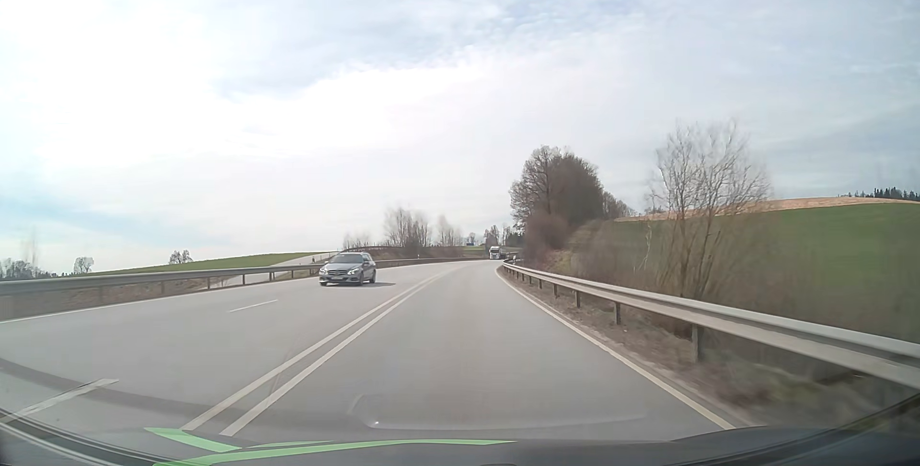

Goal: Follow the waypoints while adhering to traffic rules and regulations

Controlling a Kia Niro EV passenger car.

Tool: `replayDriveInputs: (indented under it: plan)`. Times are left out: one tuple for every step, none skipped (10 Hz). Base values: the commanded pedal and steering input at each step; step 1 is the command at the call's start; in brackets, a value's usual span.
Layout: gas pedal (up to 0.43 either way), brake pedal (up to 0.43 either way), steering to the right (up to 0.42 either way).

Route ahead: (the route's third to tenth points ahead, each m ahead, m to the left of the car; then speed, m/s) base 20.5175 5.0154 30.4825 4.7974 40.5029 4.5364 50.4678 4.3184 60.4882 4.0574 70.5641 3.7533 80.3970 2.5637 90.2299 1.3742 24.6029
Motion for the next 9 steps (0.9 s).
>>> replayDriveInputs:
  plan:
    - [0.22, 0.0, 0.009]
    - [0.22, 0.0, 0.008]
    - [0.22, 0.0, 0.007]
    - [0.22, 0.0, 0.007]
    - [0.22, 0.0, 0.007]
    - [0.22, 0.0, 0.007]
    - [0.22, 0.0, 0.007]
    - [0.22, 0.0, 0.007]
    - [0.22, 0.0, 0.007]
